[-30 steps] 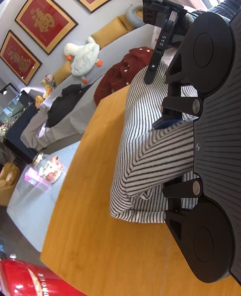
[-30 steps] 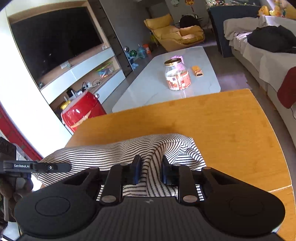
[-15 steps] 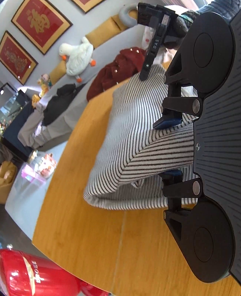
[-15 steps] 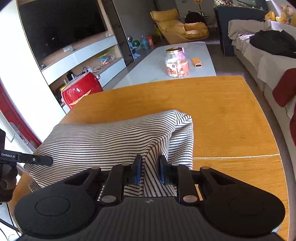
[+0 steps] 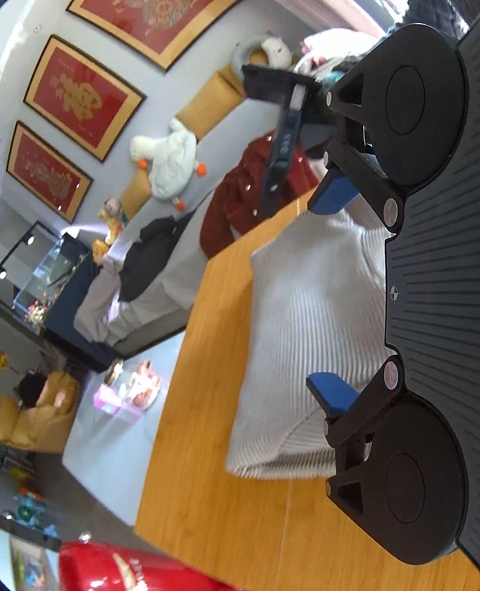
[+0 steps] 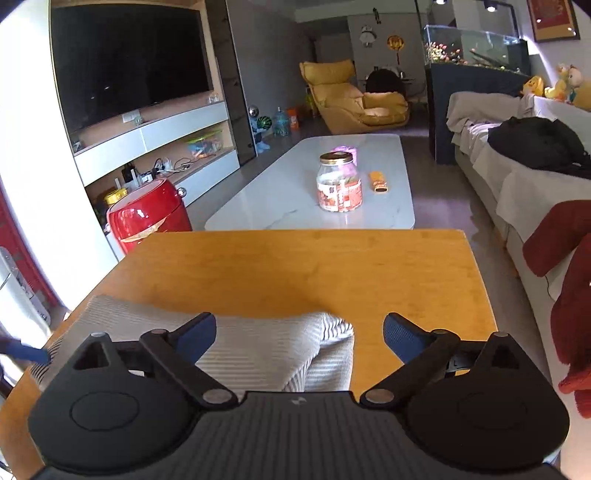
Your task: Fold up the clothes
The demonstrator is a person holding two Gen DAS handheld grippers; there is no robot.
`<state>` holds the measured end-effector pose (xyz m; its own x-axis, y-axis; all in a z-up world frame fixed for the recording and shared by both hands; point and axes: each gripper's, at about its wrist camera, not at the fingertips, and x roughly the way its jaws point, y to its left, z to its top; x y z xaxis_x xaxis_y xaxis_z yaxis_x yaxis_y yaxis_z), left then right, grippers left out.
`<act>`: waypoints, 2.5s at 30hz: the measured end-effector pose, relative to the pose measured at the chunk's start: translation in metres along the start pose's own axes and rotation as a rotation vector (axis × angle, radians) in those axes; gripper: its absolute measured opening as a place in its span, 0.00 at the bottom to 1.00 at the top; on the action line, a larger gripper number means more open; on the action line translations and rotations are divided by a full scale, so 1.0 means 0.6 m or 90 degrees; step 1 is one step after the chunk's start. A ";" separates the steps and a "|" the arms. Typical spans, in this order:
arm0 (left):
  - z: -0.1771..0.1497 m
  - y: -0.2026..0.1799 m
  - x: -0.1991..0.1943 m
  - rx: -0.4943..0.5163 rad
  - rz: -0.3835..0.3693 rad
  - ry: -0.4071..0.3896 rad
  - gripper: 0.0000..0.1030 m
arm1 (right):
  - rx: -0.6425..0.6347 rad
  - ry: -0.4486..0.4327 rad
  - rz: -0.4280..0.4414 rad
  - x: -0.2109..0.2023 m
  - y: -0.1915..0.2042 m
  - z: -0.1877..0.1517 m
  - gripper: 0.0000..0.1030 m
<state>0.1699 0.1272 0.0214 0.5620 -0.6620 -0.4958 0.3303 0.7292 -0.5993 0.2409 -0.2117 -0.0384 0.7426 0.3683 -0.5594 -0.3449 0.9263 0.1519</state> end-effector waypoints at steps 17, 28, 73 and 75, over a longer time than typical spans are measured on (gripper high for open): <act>0.062 0.072 0.135 -0.049 0.114 -0.027 0.96 | -0.118 0.081 -0.041 -0.018 0.053 -0.116 1.00; 0.046 -0.009 0.091 0.041 0.096 -0.021 0.99 | -0.174 0.031 -0.026 -0.038 0.085 -0.082 1.00; -0.029 0.021 0.136 0.120 0.063 -0.066 1.00 | 0.050 0.041 -0.017 -0.041 0.101 -0.195 1.00; -0.027 0.024 0.136 0.115 0.060 -0.068 1.00 | 0.047 0.043 -0.020 -0.040 0.103 -0.194 1.00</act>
<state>0.2081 0.0807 -0.0379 0.6707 -0.5749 -0.4687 0.3979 0.8121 -0.4267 0.1350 -0.1725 -0.1101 0.7115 0.3355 -0.6175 -0.2775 0.9414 0.1917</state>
